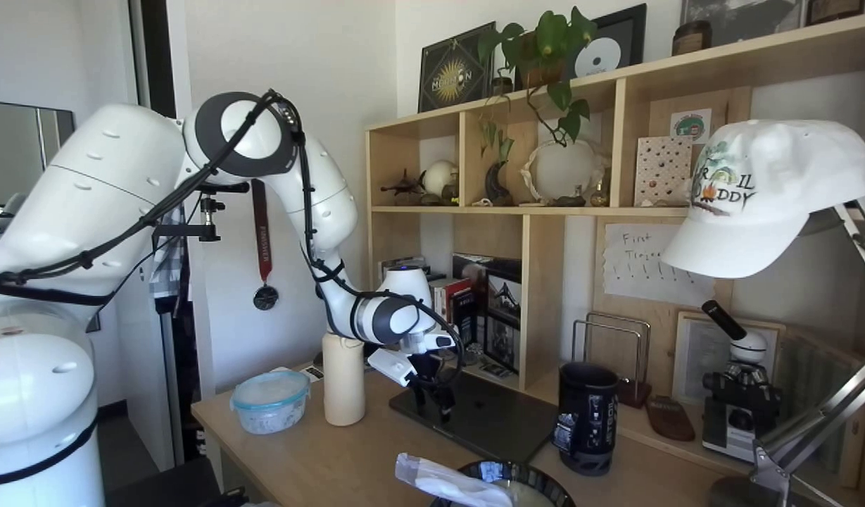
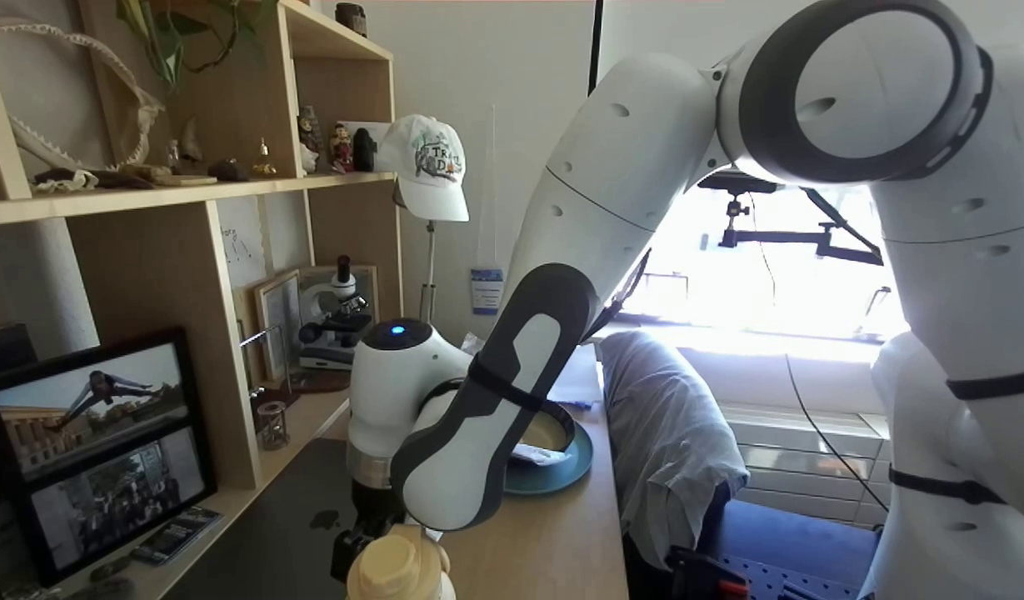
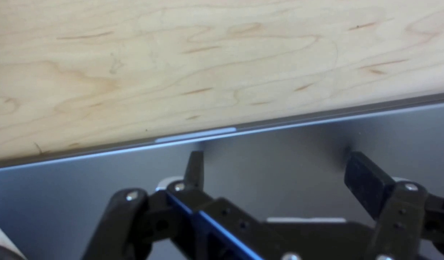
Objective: Close the laptop screen
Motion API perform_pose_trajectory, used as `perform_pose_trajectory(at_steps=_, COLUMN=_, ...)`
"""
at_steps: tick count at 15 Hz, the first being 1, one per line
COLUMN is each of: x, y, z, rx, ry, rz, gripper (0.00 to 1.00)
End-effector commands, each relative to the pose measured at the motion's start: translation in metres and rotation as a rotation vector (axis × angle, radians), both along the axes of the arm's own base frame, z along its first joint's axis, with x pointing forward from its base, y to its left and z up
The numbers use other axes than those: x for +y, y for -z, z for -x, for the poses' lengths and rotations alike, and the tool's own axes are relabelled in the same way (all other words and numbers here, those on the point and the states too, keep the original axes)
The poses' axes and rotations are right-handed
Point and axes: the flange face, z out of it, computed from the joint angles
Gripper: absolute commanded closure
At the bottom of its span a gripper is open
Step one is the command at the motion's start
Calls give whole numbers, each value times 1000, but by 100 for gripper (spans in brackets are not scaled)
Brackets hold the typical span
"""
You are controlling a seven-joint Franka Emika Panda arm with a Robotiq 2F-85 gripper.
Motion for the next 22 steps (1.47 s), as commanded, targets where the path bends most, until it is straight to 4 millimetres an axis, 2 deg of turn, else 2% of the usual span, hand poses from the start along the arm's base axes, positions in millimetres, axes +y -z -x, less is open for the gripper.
perform_pose_trajectory(at_steps=1, x=-6, y=-30, z=-9, rx=-38, ry=24, rz=-8, gripper=0)
perform_pose_trajectory(at_steps=5, x=-24, y=-78, z=-21, rx=-71, ry=41, rz=2, gripper=0)
perform_pose_trajectory(at_steps=11, x=-46, y=-164, z=-27, rx=-26, ry=17, rz=6, gripper=0)
perform_pose_trajectory(at_steps=16, x=-35, y=-227, z=-17, rx=16, ry=-77, rz=14, gripper=0)
perform_pose_trajectory(at_steps=19, x=-27, y=-251, z=-9, rx=30, ry=-97, rz=29, gripper=0)
perform_pose_trajectory(at_steps=22, x=-23, y=-265, z=-1, rx=40, ry=-100, rz=34, gripper=0)
